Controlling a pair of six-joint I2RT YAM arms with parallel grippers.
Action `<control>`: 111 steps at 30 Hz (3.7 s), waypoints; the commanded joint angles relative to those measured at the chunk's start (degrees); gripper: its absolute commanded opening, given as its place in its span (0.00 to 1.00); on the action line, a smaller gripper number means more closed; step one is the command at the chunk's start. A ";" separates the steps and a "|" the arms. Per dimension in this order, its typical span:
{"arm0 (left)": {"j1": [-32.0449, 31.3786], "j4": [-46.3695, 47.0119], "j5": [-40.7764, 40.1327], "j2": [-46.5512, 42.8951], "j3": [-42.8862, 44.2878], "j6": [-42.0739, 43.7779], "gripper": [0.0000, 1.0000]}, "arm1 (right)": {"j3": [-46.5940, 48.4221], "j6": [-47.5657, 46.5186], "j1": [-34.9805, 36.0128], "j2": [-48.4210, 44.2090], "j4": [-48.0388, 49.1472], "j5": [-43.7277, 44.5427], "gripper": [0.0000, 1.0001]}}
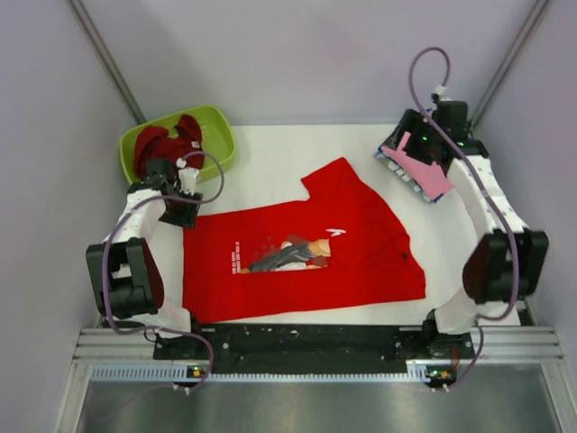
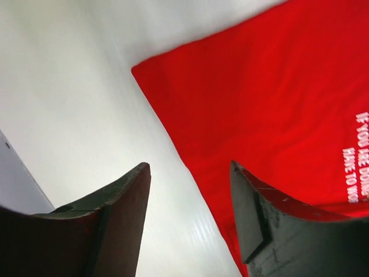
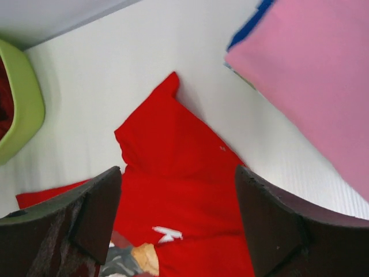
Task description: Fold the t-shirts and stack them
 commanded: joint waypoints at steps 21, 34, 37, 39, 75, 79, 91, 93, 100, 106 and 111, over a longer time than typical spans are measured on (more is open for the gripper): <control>7.26 11.67 6.81 18.90 7.73 -6.05 0.71 | 43.50 -0.24 10.12 57.60 -1.06 -9.49 0.61; 7.26 11.06 16.54 21.02 8.26 -0.69 0.47 | 44.11 1.87 10.83 57.09 -1.05 -18.62 0.09; 7.35 9.84 19.80 18.12 6.42 2.21 0.12 | 41.58 0.64 10.92 53.40 -0.88 -20.91 0.00; 7.26 9.31 19.99 15.67 5.01 3.27 0.00 | 38.59 -1.02 10.92 49.46 -0.88 -21.97 0.00; 7.96 -4.41 11.11 -12.65 -17.41 28.14 0.00 | -32.79 -6.48 8.19 -7.69 -5.18 -7.29 0.00; 7.96 -4.23 10.32 -13.18 -16.18 28.49 0.00 | -32.36 -6.04 7.05 -9.01 -5.89 -8.79 0.00; 7.88 -6.77 10.49 -11.69 -17.06 31.30 0.00 | -35.60 -4.38 4.50 -8.32 -8.53 -11.42 0.00; 7.88 -9.05 11.02 -11.25 -16.88 32.53 0.00 | -36.39 -2.45 3.80 -6.38 -8.70 -11.08 0.03; 8.05 -14.59 10.50 -10.80 -13.81 35.08 0.72 | -41.50 4.50 -7.19 -14.97 -8.52 -9.16 0.41; 7.79 -19.52 14.44 -10.81 -4.95 35.09 0.74 | -36.85 3.02 -6.84 -20.43 -9.14 -7.12 0.43; 0.43 -21.46 21.12 -8.52 5.69 25.53 0.66 | -32.36 0.02 -5.08 -16.76 -9.05 -5.80 0.44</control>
